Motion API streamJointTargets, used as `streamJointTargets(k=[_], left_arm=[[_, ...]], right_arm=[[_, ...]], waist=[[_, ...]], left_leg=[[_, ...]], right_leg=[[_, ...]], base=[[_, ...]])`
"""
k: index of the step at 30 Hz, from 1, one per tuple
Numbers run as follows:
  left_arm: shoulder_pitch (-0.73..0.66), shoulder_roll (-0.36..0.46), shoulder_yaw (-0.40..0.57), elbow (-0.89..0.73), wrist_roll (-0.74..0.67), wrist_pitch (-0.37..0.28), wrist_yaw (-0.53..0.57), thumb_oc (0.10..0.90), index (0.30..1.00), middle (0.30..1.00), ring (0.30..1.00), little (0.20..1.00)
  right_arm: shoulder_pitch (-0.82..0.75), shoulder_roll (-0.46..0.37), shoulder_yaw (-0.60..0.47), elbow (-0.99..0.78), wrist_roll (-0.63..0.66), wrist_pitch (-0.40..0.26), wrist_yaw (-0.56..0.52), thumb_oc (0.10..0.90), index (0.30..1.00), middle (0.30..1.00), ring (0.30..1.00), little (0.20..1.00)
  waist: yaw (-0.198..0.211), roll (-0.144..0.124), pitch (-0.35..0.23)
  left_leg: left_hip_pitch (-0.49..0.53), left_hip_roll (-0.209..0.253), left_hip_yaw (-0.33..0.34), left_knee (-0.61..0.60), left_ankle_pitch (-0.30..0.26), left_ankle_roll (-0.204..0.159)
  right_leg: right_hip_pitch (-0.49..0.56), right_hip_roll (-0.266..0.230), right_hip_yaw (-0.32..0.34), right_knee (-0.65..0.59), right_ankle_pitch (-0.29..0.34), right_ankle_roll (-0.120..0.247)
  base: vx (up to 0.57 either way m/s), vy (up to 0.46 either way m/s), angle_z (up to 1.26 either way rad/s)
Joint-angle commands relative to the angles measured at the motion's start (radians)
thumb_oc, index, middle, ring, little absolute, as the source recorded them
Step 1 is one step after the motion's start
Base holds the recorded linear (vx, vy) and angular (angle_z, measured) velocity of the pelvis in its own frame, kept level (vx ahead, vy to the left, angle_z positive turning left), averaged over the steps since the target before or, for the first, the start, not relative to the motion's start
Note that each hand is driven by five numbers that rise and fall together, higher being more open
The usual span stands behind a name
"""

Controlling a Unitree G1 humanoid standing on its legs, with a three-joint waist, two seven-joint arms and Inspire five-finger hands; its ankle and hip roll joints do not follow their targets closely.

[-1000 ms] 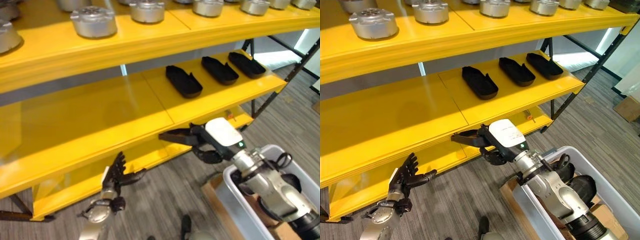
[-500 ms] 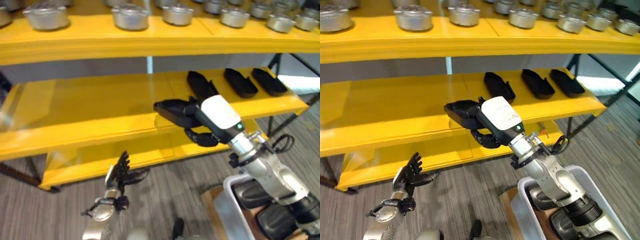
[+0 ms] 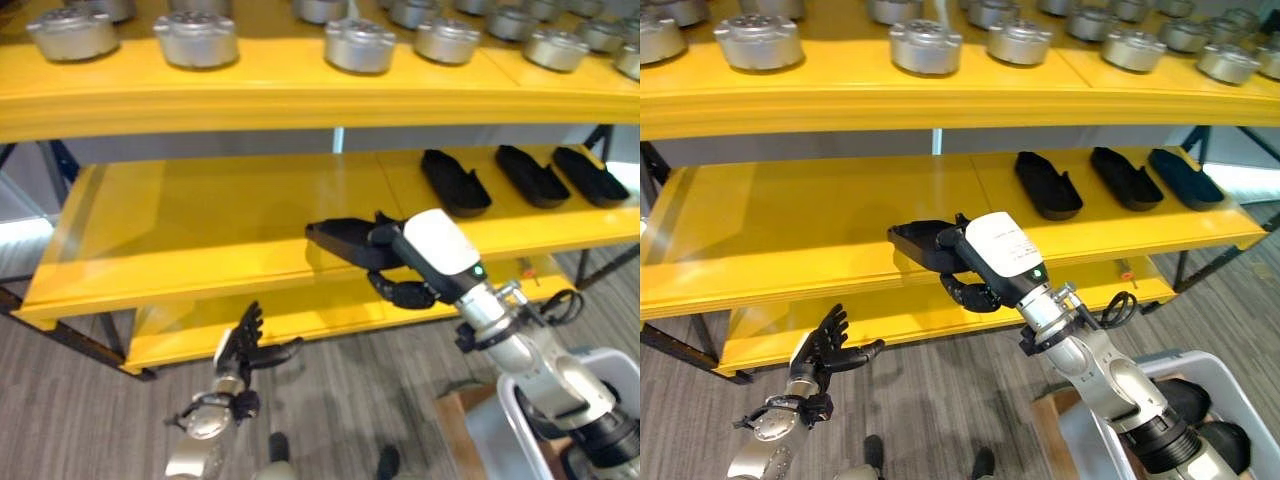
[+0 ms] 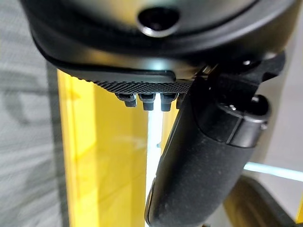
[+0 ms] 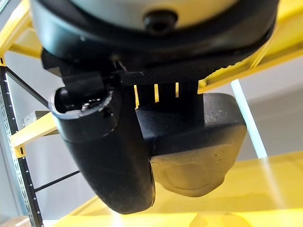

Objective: Move parts from the plastic box to the shelf.

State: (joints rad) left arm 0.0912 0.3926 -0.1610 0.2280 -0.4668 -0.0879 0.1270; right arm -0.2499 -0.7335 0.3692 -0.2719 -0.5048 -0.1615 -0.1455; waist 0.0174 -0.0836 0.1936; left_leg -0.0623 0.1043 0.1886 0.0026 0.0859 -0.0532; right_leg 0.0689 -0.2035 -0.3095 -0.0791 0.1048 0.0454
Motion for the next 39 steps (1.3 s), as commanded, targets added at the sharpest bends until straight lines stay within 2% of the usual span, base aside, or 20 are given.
streamJointTargets(k=[1,6,18,25,31,33,34,35,36,37,39], left_arm=[[-0.044,0.030,-0.022,-0.059,0.000,-0.090,-0.004,0.900,1.000,1.000,1.000,1.000],[-0.044,0.034,-0.016,-0.071,0.000,-0.091,0.001,0.900,1.000,1.000,1.000,1.000],[-0.027,0.045,-0.004,-0.103,-0.009,-0.093,0.006,0.900,1.000,1.000,1.000,1.000],[-0.013,0.062,-0.005,-0.126,-0.032,-0.096,-0.001,0.900,1.000,1.000,1.000,1.000],[-0.019,0.079,-0.016,-0.136,-0.032,-0.092,-0.010,0.900,1.000,1.000,1.000,1.000],[-0.030,0.094,-0.033,-0.140,-0.034,-0.094,-0.019,0.900,1.000,1.000,1.000,1.000],[-0.056,0.113,-0.051,-0.135,-0.036,-0.097,-0.020,0.900,1.000,1.000,1.000,1.000],[-0.066,0.121,-0.059,-0.136,-0.031,-0.096,-0.023,0.900,1.000,1.000,1.000,1.000],[-0.073,0.124,-0.059,-0.133,-0.034,-0.099,-0.027,0.900,1.000,1.000,1.000,1.000],[-0.078,0.122,-0.061,-0.131,-0.043,-0.102,-0.024,0.900,1.000,1.000,1.000,1.000],[-0.077,0.122,-0.052,-0.130,-0.056,-0.107,-0.017,0.900,1.000,1.000,1.000,1.000]], right_arm=[[-0.135,0.021,-0.093,-0.081,0.064,-0.026,-0.089,0.400,0.300,0.300,0.300,0.300],[-0.178,0.034,-0.072,-0.074,0.056,-0.017,-0.085,0.400,0.300,0.300,0.300,0.300],[-0.298,0.086,-0.016,-0.011,0.040,0.009,-0.093,0.400,0.300,0.300,0.300,0.300],[-0.391,0.133,0.058,0.164,0.054,0.052,-0.092,0.400,0.300,0.300,0.300,0.300],[-0.421,0.144,0.086,0.259,0.042,0.078,-0.090,0.400,0.300,0.300,0.300,0.300],[-0.444,0.153,0.105,0.337,0.042,0.095,-0.095,0.400,0.300,0.300,0.300,0.300],[-0.464,0.147,0.111,0.359,0.037,0.101,-0.105,0.400,0.300,0.300,0.300,0.300],[-0.459,0.153,0.106,0.366,0.045,0.100,-0.108,0.400,0.300,0.300,0.300,0.300],[-0.465,0.152,0.117,0.374,0.040,0.102,-0.106,0.400,0.300,0.300,0.300,0.300],[-0.479,0.157,0.121,0.381,0.043,0.104,-0.111,0.400,0.300,0.300,0.300,0.300],[-0.507,0.164,0.134,0.394,0.031,0.113,-0.114,0.400,0.300,0.300,0.300,0.300]], waist=[[0.014,0.003,-0.127],[0.020,-0.005,-0.130],[0.052,-0.017,-0.141],[0.097,-0.028,-0.128],[0.118,-0.028,-0.108],[0.126,-0.020,-0.082],[0.112,-0.008,-0.047],[0.107,0.001,-0.039],[0.113,0.020,-0.031],[0.116,0.037,-0.019],[0.118,0.040,-0.001]], left_leg=[[-0.020,0.035,0.036,0.063,-0.034,-0.004],[-0.014,0.007,0.040,0.075,-0.071,0.013],[-0.004,-0.031,0.045,0.067,-0.095,0.041],[-0.033,-0.058,0.033,0.091,-0.120,0.060],[-0.064,-0.089,-0.001,0.120,-0.146,0.079],[-0.073,-0.105,-0.023,0.127,-0.152,0.101],[-0.085,-0.109,-0.053,0.131,-0.145,0.107],[-0.100,-0.112,-0.067,0.135,-0.141,0.109],[-0.106,-0.102,-0.069,0.134,-0.142,0.103],[-0.108,-0.080,-0.073,0.137,-0.145,0.088],[-0.104,-0.055,-0.074,0.152,-0.156,0.067]], right_leg=[[0.039,-0.003,-0.019,0.127,-0.150,0.070],[0.042,-0.024,-0.008,0.121,-0.136,0.091],[0.036,-0.058,-0.007,0.125,-0.080,0.119],[0.033,-0.086,-0.024,0.126,-0.039,0.140],[0.021,-0.119,-0.051,0.174,-0.019,0.149],[-0.036,-0.149,-0.039,0.296,0.014,0.144],[-0.097,-0.126,0.016,0.382,0.017,0.133],[-0.125,-0.109,0.055,0.393,0.016,0.127],[-0.151,-0.129,0.061,0.347,-0.004,0.116],[-0.170,-0.174,0.049,0.278,0.006,0.118],[-0.198,-0.221,0.050,0.174,0.068,0.140]], base=[[0.14,0.175,0.17],[0.08,0.100,0.00],[0.06,0.053,-0.06],[0.03,0.055,0.03],[0.01,0.082,0.25],[-0.06,0.126,0.33],[-0.10,0.071,0.26],[-0.09,0.020,0.62],[-0.02,-0.091,0.68],[0.00,-0.160,0.36],[0.02,-0.225,-0.15]])
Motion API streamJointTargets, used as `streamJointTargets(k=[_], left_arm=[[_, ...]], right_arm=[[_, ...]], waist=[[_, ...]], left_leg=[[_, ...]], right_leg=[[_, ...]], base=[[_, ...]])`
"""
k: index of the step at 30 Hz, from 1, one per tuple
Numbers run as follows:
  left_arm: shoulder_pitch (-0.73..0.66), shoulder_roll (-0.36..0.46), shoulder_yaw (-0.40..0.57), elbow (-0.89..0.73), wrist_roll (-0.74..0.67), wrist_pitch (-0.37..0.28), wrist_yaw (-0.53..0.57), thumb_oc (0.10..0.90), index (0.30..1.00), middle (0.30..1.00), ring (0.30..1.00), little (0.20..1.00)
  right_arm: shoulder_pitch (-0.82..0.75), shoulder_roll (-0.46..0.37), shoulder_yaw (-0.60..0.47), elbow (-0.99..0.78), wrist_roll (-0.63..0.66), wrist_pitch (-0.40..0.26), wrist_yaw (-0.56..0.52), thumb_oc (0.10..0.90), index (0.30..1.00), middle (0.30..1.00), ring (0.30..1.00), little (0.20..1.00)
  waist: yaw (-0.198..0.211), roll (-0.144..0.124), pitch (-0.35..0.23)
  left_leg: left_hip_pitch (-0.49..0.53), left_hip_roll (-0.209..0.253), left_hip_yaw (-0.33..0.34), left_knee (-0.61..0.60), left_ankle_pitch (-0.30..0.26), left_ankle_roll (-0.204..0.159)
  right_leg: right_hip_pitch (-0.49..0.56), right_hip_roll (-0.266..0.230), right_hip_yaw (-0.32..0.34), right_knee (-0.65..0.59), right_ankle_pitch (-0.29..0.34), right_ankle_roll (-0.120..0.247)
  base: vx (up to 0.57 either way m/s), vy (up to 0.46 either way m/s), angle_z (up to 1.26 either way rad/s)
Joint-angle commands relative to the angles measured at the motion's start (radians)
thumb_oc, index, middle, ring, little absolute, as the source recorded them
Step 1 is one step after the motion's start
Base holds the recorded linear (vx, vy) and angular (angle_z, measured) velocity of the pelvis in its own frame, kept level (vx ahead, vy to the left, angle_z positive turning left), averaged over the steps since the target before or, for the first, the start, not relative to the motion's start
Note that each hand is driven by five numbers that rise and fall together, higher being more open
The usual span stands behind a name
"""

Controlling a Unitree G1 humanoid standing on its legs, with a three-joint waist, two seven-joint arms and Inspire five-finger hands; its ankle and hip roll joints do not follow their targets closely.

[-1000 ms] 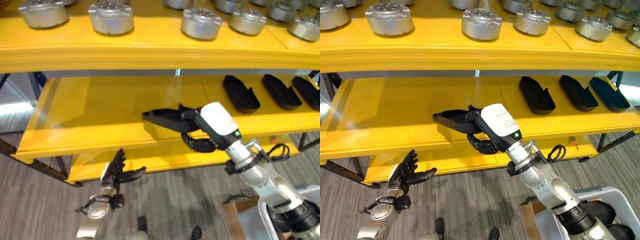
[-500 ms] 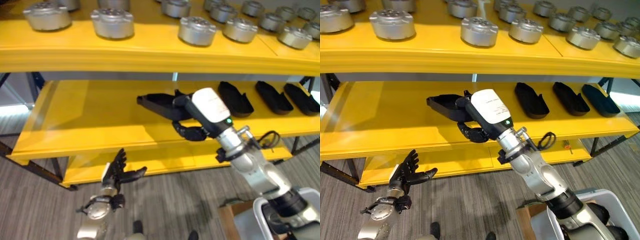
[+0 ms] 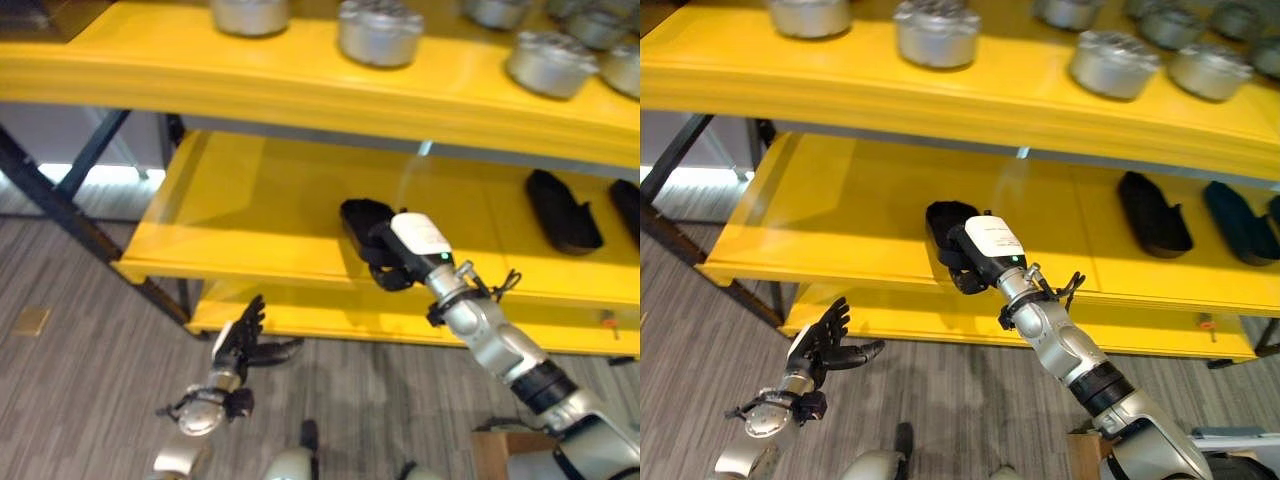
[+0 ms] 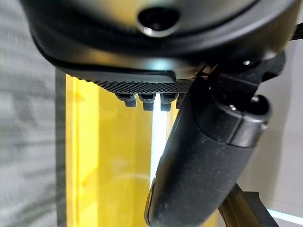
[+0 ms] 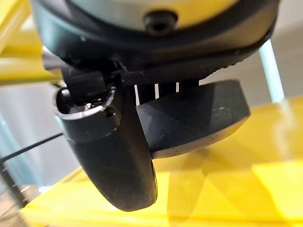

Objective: Move parts from the plastic box to the shelf.

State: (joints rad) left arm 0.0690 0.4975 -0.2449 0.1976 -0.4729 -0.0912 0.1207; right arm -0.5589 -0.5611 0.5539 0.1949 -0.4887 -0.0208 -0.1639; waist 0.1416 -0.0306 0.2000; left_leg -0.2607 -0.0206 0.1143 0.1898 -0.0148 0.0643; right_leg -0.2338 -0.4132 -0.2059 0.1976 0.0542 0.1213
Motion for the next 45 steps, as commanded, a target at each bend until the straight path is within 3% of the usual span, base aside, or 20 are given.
streamJointTargets(k=[1,3,4,9,13,17,31,38,45], left_arm=[[-0.054,0.016,0.034,-0.094,-0.051,-0.105,-0.008,0.900,1.000,1.000,1.000,1.000],[-0.048,0.012,0.037,-0.086,-0.057,-0.099,-0.017,0.900,1.000,1.000,1.000,1.000],[-0.043,0.008,0.038,-0.088,-0.058,-0.097,-0.021,0.900,1.000,1.000,1.000,1.000],[-0.028,0.004,0.031,-0.097,-0.058,-0.095,-0.032,0.900,1.000,1.000,1.000,1.000],[-0.029,0.020,0.034,-0.102,-0.070,-0.101,-0.027,0.900,1.000,1.000,1.000,1.000],[-0.026,0.026,0.041,-0.105,-0.076,-0.104,-0.020,0.900,1.000,1.000,1.000,1.000],[-0.028,0.043,0.015,-0.122,-0.093,-0.111,-0.025,0.900,1.000,1.000,1.000,1.000],[-0.038,0.065,-0.011,-0.142,-0.113,-0.119,-0.031,0.900,1.000,1.000,1.000,1.000],[-0.041,0.071,-0.016,-0.141,-0.114,-0.117,-0.033,0.900,1.000,1.000,1.000,1.000]], right_arm=[[-0.200,-0.009,-0.050,-0.074,0.010,-0.027,-0.096,0.400,0.300,0.300,0.300,0.300],[-0.151,-0.009,-0.065,-0.081,0.007,-0.028,-0.079,0.400,0.300,0.300,0.300,0.300],[-0.138,-0.013,-0.071,-0.087,0.012,-0.031,-0.078,0.400,0.300,0.300,0.300,0.300],[-0.130,-0.031,-0.076,-0.094,0.037,-0.044,-0.080,0.400,0.300,0.300,0.300,0.300],[-0.188,-0.045,-0.048,-0.047,0.063,-0.046,-0.091,0.400,0.300,0.300,0.300,0.300],[-0.223,-0.052,-0.033,-0.020,0.078,-0.042,-0.097,0.400,0.300,0.300,0.300,0.300],[-0.381,-0.035,0.014,0.151,0.105,-0.012,-0.130,0.400,0.300,0.300,0.300,0.300],[-0.634,-0.021,0.059,0.481,0.166,0.034,-0.192,0.400,0.300,0.300,0.300,0.300],[-0.708,-0.026,0.083,0.563,0.193,0.035,-0.199,0.400,0.300,0.300,0.300,0.300]], waist=[[-0.008,-0.020,0.001],[-0.014,-0.051,-0.004],[-0.016,-0.052,-0.007],[-0.032,-0.024,-0.002],[-0.033,0.005,0.036],[-0.034,0.022,0.052],[-0.023,0.050,0.076],[-0.004,0.074,0.093],[-0.001,0.080,0.101]], left_leg=[[0.095,0.078,-0.002,-0.023,-0.063,-0.060],[0.088,0.093,-0.019,-0.014,-0.048,-0.091],[0.084,0.100,-0.028,-0.017,-0.038,-0.101],[0.064,0.149,-0.071,-0.022,-0.006,-0.134],[0.040,0.193,-0.091,-0.029,0.027,-0.152],[0.032,0.205,-0.098,-0.029,0.034,-0.156],[0.022,0.211,-0.099,-0.024,0.036,-0.159],[0.011,0.201,-0.100,-0.039,0.048,-0.160],[0.012,0.198,-0.104,-0.043,0.052,-0.160]], right_leg=[[0.096,-0.021,-0.042,-0.136,0.141,0.076],[0.128,0.016,-0.039,-0.141,0.097,0.081],[0.130,0.023,-0.047,-0.136,0.091,0.080],[0.128,0.067,-0.100,-0.075,0.005,0.052],[0.056,0.104,-0.098,0.039,-0.062,0.028],[0.014,0.118,-0.084,0.100,-0.091,0.020],[-0.050,0.124,-0.065,0.176,-0.115,0.010],[-0.072,0.124,-0.062,0.178,-0.107,0.008],[-0.072,0.123,-0.063,0.181,-0.107,0.006]], base=[[0.03,-0.254,-0.15],[0.03,-0.355,0.00],[0.01,-0.367,0.30],[-0.02,-0.193,0.35],[-0.11,-0.185,0.12],[-0.04,-0.102,-0.12],[-0.01,-0.030,-0.02],[0.00,0.003,0.00],[0.00,0.000,0.00]])
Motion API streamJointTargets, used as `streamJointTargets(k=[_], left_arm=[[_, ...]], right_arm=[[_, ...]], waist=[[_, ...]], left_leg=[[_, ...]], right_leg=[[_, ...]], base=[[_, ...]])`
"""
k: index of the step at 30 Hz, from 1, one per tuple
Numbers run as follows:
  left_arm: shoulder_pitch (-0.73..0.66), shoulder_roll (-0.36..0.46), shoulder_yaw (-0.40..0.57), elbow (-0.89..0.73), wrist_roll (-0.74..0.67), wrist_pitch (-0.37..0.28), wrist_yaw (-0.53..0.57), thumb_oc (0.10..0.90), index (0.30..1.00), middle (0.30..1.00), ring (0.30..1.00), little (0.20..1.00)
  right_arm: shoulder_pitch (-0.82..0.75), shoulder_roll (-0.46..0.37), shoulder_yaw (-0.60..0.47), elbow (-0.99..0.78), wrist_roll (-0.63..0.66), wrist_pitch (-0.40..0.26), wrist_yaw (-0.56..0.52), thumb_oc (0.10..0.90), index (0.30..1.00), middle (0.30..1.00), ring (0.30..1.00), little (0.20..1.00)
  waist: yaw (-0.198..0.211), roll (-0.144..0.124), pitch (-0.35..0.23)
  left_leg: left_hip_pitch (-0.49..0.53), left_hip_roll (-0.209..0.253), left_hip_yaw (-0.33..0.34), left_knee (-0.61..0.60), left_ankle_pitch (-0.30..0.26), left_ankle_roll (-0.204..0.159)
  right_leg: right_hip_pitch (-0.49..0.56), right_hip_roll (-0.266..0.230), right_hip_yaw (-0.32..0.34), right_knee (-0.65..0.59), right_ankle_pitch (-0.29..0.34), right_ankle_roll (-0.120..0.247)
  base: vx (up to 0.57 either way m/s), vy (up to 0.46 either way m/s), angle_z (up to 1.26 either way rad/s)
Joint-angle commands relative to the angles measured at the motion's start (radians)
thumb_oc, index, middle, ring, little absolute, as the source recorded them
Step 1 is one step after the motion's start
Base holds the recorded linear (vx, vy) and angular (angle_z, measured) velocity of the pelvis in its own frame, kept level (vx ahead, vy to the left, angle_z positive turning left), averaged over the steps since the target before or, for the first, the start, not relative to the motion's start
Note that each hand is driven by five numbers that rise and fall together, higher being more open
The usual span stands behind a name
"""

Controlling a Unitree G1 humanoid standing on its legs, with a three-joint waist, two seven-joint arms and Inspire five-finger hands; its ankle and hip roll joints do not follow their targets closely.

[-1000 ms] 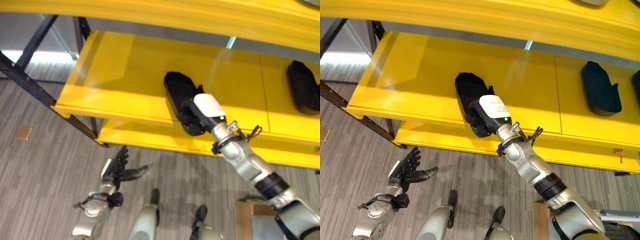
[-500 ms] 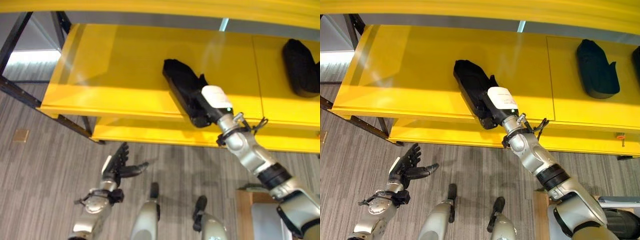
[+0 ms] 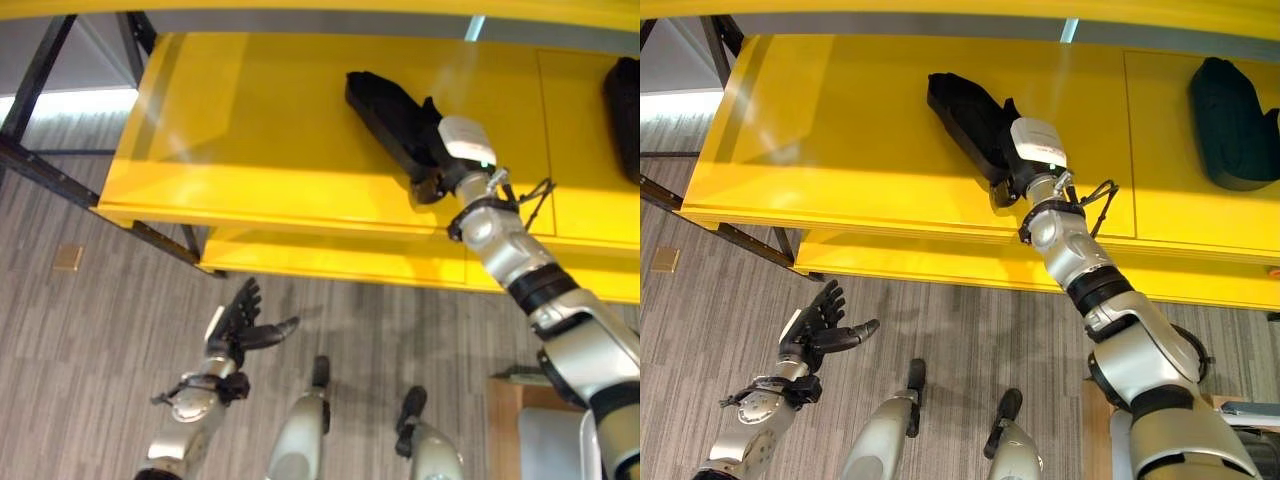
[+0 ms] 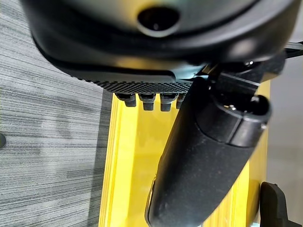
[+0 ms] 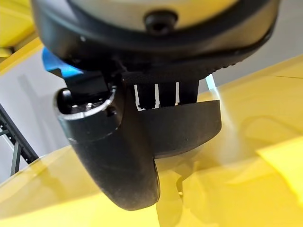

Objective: Move parts from the plastic box to the shelf.

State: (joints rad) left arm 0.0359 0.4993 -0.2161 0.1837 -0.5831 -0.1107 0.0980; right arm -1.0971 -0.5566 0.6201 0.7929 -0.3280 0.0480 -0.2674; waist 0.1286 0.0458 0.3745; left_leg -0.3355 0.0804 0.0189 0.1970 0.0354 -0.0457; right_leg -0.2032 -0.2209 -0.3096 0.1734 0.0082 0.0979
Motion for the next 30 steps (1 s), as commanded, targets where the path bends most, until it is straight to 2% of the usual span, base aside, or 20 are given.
streamJointTargets(k=[1,11,17,23,30], left_arm=[[-0.010,0.069,-0.047,-0.129,-0.007,-0.098,-0.011,0.900,1.000,1.000,1.000,1.000],[-0.025,0.068,-0.060,-0.128,-0.009,-0.098,-0.011,0.900,1.000,1.000,1.000,1.000],[-0.039,0.065,-0.071,-0.135,-0.004,-0.095,0.001,0.900,1.000,1.000,1.000,1.000],[-0.057,0.058,-0.077,-0.128,0.003,-0.093,0.022,0.900,1.000,1.000,1.000,1.000],[-0.069,0.052,-0.084,-0.124,0.001,-0.094,0.037,0.900,1.000,1.000,1.000,1.000]], right_arm=[[-0.193,-0.034,0.022,-0.004,0.050,-0.035,-0.100,0.400,0.300,0.300,0.300,0.300],[-0.253,-0.047,0.035,0.213,0.118,-0.035,-0.110,0.400,0.300,0.300,0.300,0.300],[-0.259,-0.028,0.007,0.310,0.106,-0.014,-0.168,0.400,0.300,0.300,0.300,0.300],[-0.250,-0.021,-0.049,0.330,0.149,-0.007,-0.216,0.400,0.300,0.300,0.300,0.300],[-0.250,-0.002,-0.065,0.318,0.172,-0.003,-0.232,0.400,0.300,0.300,0.300,0.300]], waist=[[0.012,0.005,-0.070],[0.010,0.004,-0.060],[0.009,0.014,-0.055],[0.006,0.022,-0.051],[0.005,0.023,-0.045]], left_leg=[[0.087,0.095,-0.009,-0.052,0.003,-0.049],[0.086,0.090,-0.013,-0.056,0.003,-0.048],[0.080,0.081,-0.015,-0.054,0.000,-0.046],[0.073,0.075,-0.019,-0.052,-0.001,-0.042],[0.070,0.071,-0.018,-0.048,-0.002,-0.041]], right_leg=[[-0.103,-0.069,0.039,0.205,-0.061,0.029],[-0.109,-0.069,0.042,0.209,-0.061,0.028],[-0.114,-0.071,0.046,0.207,-0.057,0.030],[-0.119,-0.075,0.048,0.207,-0.056,0.032],[-0.118,-0.076,0.049,0.204,-0.051,0.032]], base=[[0.00,0.000,0.00],[0.00,0.000,0.00],[0.00,0.000,0.00],[0.00,0.003,0.01],[0.00,0.000,0.00]])
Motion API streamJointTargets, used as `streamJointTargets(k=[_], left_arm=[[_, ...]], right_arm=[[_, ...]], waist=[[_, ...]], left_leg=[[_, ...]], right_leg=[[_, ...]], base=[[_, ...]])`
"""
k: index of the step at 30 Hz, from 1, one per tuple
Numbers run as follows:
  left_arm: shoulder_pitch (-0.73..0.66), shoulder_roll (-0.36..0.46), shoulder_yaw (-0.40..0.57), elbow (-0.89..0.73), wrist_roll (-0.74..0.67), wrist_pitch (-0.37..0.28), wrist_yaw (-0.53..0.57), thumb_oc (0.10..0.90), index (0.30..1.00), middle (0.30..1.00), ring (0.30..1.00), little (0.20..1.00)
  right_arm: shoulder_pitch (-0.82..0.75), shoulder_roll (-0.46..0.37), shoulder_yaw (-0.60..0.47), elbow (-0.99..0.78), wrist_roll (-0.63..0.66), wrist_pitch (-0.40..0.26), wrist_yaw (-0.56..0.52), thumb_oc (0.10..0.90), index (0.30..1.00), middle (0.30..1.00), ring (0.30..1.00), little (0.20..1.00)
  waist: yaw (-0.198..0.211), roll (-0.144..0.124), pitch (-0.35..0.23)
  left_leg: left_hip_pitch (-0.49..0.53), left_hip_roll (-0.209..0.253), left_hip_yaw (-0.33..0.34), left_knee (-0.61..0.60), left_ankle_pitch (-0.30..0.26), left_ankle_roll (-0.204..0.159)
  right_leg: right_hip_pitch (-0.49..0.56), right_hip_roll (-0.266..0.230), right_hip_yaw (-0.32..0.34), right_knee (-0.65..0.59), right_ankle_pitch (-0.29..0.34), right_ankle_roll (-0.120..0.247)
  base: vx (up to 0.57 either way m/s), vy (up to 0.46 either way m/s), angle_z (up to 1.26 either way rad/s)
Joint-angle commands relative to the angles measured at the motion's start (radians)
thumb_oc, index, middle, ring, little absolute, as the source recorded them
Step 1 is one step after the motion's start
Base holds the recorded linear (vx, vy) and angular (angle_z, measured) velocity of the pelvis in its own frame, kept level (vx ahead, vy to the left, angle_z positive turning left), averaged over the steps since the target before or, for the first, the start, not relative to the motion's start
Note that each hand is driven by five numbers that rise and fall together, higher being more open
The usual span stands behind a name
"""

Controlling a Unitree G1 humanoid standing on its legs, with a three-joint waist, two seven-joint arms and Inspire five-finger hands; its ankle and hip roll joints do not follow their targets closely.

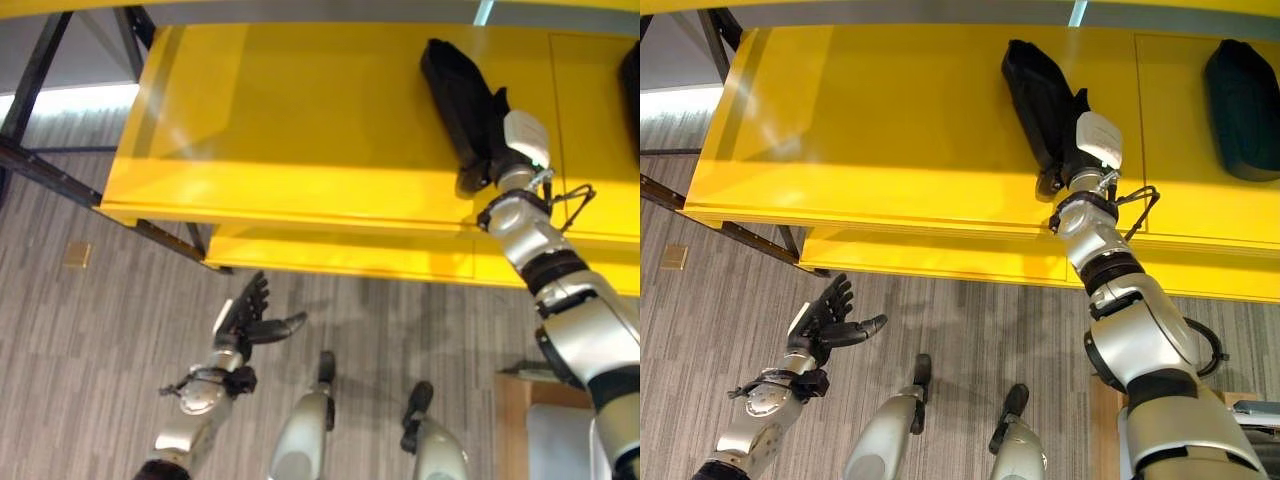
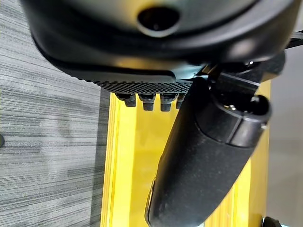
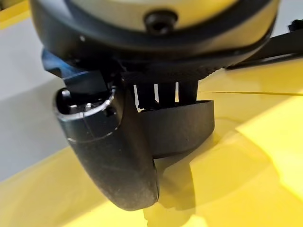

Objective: Move parts from the plastic box to the shelf.

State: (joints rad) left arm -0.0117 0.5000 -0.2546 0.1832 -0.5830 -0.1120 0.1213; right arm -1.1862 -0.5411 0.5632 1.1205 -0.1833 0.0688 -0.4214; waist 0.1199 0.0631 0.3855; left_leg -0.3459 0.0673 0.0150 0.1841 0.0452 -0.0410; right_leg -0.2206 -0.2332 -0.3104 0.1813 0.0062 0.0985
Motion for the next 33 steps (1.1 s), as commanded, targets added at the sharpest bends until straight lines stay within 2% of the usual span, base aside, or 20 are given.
streamJointTargets(k=[1,12,33], left_arm=[[-0.024,0.051,-0.050,-0.125,-0.002,-0.094,0.016,0.900,1.000,1.000,1.000,1.000],[-0.021,0.059,-0.049,-0.131,-0.008,-0.097,0.022,0.900,1.000,1.000,1.000,1.000],[-0.030,0.064,-0.049,-0.125,-0.011,-0.102,0.036,0.900,1.000,1.000,1.000,1.000]], right_arm=[[-0.162,-0.006,-0.011,-0.004,0.034,-0.025,-0.079,0.400,0.300,0.300,0.300,0.300],[-0.191,0.028,-0.015,0.009,0.063,-0.027,-0.086,0.400,0.300,0.300,0.300,0.300],[-0.243,-0.002,-0.024,0.039,0.101,-0.030,-0.106,0.400,0.300,0.300,0.300,0.300]], waist=[[0.015,0.007,-0.056],[0.024,0.009,-0.056],[0.045,0.018,-0.050]], left_leg=[[0.078,0.084,-0.016,-0.036,-0.010,-0.045],[0.066,0.076,-0.024,-0.034,-0.007,-0.044],[0.046,0.062,-0.040,-0.028,-0.005,-0.041]], right_leg=[[-0.103,-0.064,0.050,0.196,-0.048,0.031],[-0.102,-0.067,0.043,0.189,-0.042,0.032],[-0.100,-0.080,0.028,0.187,-0.037,0.037]], base=[[0.00,0.000,0.00],[0.00,0.000,0.00],[0.00,0.006,0.04]])
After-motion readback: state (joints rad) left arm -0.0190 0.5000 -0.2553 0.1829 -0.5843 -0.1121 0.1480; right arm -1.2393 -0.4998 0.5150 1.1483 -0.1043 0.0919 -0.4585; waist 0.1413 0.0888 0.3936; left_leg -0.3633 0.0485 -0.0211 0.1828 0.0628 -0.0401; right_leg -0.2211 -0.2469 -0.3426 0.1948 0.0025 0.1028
